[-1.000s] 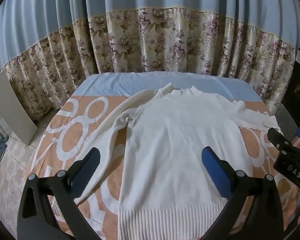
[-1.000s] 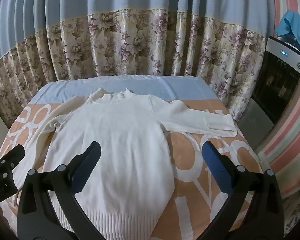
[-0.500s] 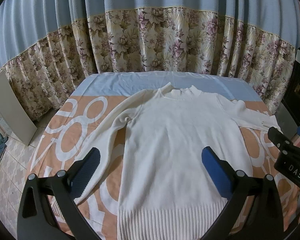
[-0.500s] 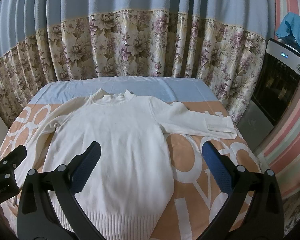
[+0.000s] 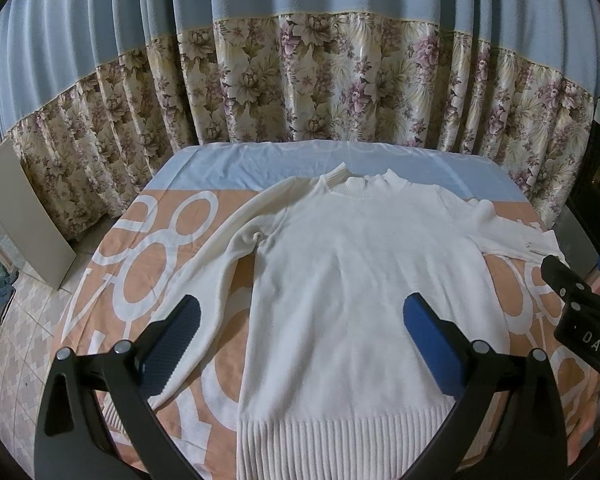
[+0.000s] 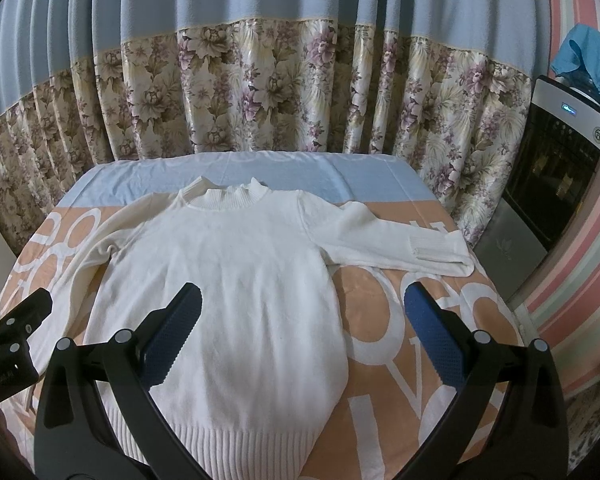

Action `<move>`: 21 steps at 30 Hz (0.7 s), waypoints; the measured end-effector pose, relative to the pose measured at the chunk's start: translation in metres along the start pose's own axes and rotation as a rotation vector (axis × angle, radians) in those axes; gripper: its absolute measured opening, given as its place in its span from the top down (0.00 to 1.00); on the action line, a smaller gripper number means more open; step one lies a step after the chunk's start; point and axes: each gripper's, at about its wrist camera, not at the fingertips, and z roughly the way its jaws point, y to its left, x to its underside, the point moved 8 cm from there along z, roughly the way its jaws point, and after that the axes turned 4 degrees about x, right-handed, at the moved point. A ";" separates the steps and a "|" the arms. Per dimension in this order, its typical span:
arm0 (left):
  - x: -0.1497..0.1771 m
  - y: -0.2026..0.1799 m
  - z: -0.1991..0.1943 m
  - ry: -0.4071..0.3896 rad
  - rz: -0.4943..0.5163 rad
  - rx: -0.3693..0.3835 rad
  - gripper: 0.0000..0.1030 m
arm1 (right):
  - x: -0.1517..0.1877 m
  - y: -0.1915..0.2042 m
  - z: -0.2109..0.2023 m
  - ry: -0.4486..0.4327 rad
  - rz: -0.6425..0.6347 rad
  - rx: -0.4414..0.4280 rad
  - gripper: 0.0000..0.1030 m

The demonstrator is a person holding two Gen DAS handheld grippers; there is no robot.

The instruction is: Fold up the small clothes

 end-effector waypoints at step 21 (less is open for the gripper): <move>0.005 0.002 0.005 0.006 0.001 -0.001 0.01 | 0.009 0.002 0.010 0.015 -0.003 -0.006 0.03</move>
